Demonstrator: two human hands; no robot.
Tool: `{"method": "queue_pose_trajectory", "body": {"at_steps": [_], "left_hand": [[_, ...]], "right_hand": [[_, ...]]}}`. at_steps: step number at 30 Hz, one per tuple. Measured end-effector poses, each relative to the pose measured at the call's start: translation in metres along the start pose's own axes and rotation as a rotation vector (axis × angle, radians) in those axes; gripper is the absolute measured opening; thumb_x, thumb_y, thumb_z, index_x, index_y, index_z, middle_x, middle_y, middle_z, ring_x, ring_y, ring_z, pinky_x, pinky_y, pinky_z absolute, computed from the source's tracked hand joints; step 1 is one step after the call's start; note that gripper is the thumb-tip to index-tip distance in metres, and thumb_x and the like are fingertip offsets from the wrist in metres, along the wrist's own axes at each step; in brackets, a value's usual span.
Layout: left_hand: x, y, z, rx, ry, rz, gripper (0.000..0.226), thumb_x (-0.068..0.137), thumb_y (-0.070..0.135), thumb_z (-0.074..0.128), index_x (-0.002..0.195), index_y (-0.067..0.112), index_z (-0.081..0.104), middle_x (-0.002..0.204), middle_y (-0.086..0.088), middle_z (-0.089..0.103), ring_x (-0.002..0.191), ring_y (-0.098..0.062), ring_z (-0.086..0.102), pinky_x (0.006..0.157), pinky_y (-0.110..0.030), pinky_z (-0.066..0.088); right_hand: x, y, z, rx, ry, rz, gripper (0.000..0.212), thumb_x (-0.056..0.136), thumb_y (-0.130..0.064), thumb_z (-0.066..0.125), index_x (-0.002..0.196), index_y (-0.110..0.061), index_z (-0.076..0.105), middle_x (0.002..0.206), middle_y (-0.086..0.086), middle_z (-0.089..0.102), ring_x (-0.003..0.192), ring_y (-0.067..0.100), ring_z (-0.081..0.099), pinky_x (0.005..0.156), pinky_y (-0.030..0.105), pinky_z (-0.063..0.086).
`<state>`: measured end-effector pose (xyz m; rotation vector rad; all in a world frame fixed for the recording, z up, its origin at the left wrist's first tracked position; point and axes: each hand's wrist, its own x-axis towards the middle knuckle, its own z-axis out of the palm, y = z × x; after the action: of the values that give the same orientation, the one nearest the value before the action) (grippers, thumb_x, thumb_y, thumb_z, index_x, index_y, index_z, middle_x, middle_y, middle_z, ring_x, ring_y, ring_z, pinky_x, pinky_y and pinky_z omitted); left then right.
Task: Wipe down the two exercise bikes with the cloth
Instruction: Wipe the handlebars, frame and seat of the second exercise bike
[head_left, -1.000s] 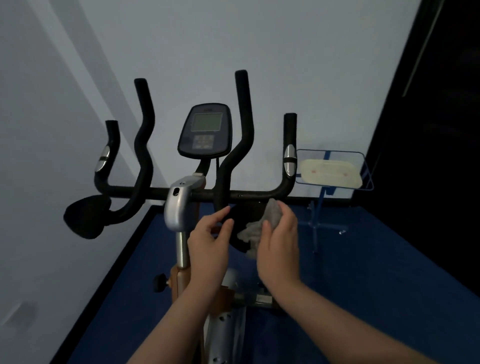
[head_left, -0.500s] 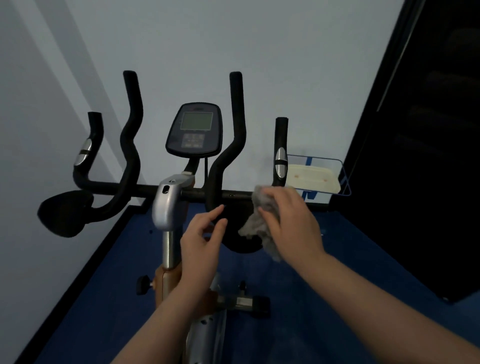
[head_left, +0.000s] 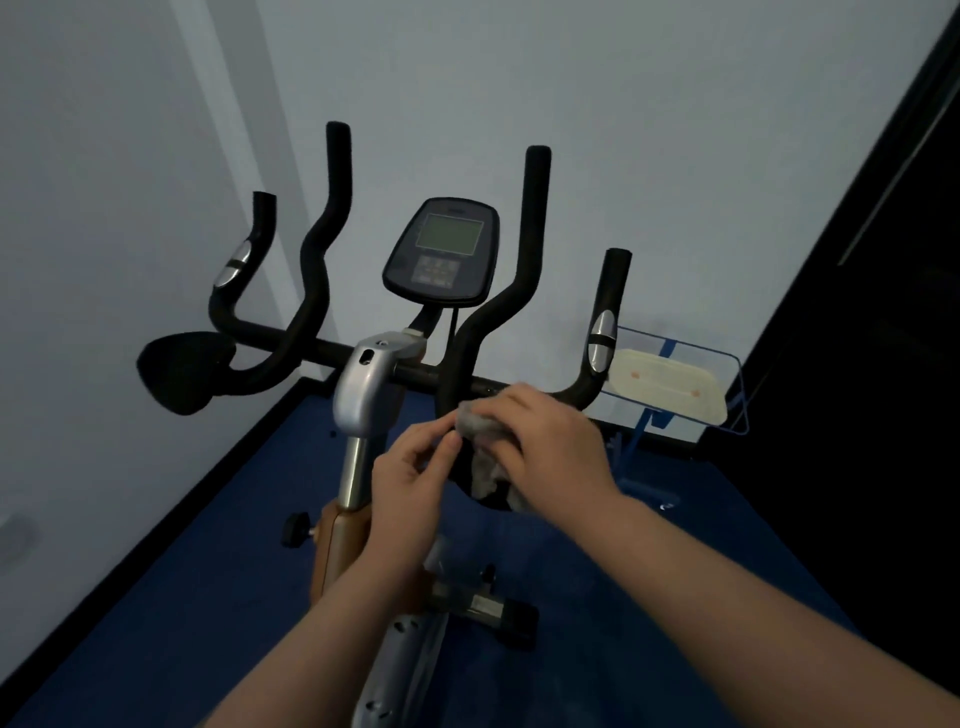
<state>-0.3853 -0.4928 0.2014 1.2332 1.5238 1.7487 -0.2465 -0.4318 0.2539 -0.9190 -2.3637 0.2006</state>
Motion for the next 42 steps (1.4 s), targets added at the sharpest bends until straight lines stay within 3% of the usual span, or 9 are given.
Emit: {"method": "queue_pose_trajectory", "body": {"at_steps": [5, 9, 12, 16, 19, 22, 28, 35, 42], "left_hand": [[-0.002, 0.002, -0.002, -0.013, -0.01, -0.05, 0.028, 0.096, 0.008, 0.053, 0.121, 0.014, 0.064, 0.11, -0.008, 0.069, 0.107, -0.024, 0.064, 0.093, -0.053, 0.051], [-0.004, 0.005, 0.0, -0.023, -0.001, -0.072, 0.028, 0.096, 0.007, 0.053, 0.121, 0.014, 0.065, 0.11, -0.008, 0.069, 0.105, -0.023, 0.065, 0.088, -0.039, 0.055], [-0.005, 0.006, 0.003, -0.029, 0.032, -0.069, 0.028, 0.097, 0.006, 0.052, 0.12, 0.014, 0.066, 0.108, -0.007, 0.069, 0.102, -0.019, 0.066, 0.077, -0.024, 0.054], [-0.008, 0.005, 0.01, 0.038, 0.103, -0.057, 0.028, 0.098, 0.009, 0.052, 0.12, 0.021, 0.065, 0.108, -0.001, 0.069, 0.102, -0.012, 0.065, 0.085, -0.033, 0.056], [-0.01, 0.001, 0.015, 0.061, 0.145, -0.05, 0.029, 0.098, 0.011, 0.052, 0.12, 0.025, 0.065, 0.109, 0.001, 0.069, 0.105, -0.012, 0.064, 0.091, -0.042, 0.054], [-0.011, 0.001, 0.017, 0.066, 0.178, -0.053, 0.029, 0.098, 0.011, 0.052, 0.118, 0.029, 0.065, 0.109, 0.0, 0.069, 0.105, -0.013, 0.064, 0.092, -0.043, 0.053], [-0.017, 0.004, 0.023, 0.003, 0.243, -0.066, 0.027, 0.097, 0.008, 0.052, 0.114, 0.025, 0.066, 0.105, 0.004, 0.071, 0.092, -0.001, 0.065, 0.074, -0.016, 0.049], [-0.025, 0.007, 0.023, -0.012, 0.287, -0.098, 0.026, 0.095, 0.011, 0.056, 0.103, 0.032, 0.067, 0.09, 0.005, 0.072, 0.08, -0.004, 0.066, 0.065, -0.015, 0.049], [-0.019, 0.009, 0.028, 0.111, 0.274, -0.05, 0.02, 0.098, 0.018, 0.052, 0.111, 0.025, 0.065, 0.097, 0.008, 0.068, 0.089, 0.001, 0.063, 0.072, -0.016, 0.05]], "right_hand": [[-0.037, 0.015, 0.007, -0.042, -0.084, -0.251, 0.025, 0.081, -0.023, 0.071, 0.105, -0.015, 0.073, 0.102, 0.001, 0.067, 0.095, 0.019, 0.061, 0.087, 0.032, 0.046], [-0.017, 0.028, -0.014, -0.042, -0.19, -0.411, 0.03, 0.09, -0.04, 0.054, 0.098, -0.018, 0.073, 0.094, -0.003, 0.065, 0.087, 0.015, 0.059, 0.078, 0.034, 0.05], [0.01, 0.026, -0.018, 0.016, -0.07, -0.321, 0.019, 0.089, -0.026, 0.063, 0.102, -0.017, 0.071, 0.094, -0.002, 0.063, 0.084, 0.015, 0.058, 0.07, 0.029, 0.05], [0.01, 0.023, -0.003, 0.014, -0.102, -0.171, 0.018, 0.085, -0.024, 0.068, 0.103, -0.021, 0.068, 0.103, -0.006, 0.062, 0.094, 0.014, 0.056, 0.078, 0.028, 0.044], [-0.015, 0.028, -0.003, -0.03, -0.235, -0.309, 0.023, 0.08, -0.021, 0.067, 0.102, -0.026, 0.067, 0.106, -0.01, 0.062, 0.094, 0.012, 0.053, 0.076, 0.024, 0.032], [-0.006, 0.03, -0.013, -0.031, -0.405, -0.429, 0.023, 0.078, -0.017, 0.065, 0.099, -0.026, 0.067, 0.102, -0.01, 0.06, 0.092, 0.013, 0.05, 0.077, 0.029, 0.039], [0.023, 0.017, -0.003, 0.207, -0.134, -0.2, 0.025, 0.083, -0.012, 0.068, 0.106, -0.02, 0.067, 0.107, -0.006, 0.061, 0.1, 0.012, 0.054, 0.088, 0.03, 0.044], [-0.005, 0.028, -0.008, 0.056, -0.36, -0.388, 0.026, 0.079, -0.014, 0.068, 0.101, -0.027, 0.068, 0.106, -0.012, 0.064, 0.098, 0.012, 0.057, 0.086, 0.028, 0.04], [0.032, 0.028, -0.014, 0.146, -0.21, -0.212, 0.027, 0.085, -0.016, 0.066, 0.11, -0.026, 0.067, 0.111, -0.009, 0.061, 0.103, 0.012, 0.051, 0.089, 0.034, 0.044]]}}
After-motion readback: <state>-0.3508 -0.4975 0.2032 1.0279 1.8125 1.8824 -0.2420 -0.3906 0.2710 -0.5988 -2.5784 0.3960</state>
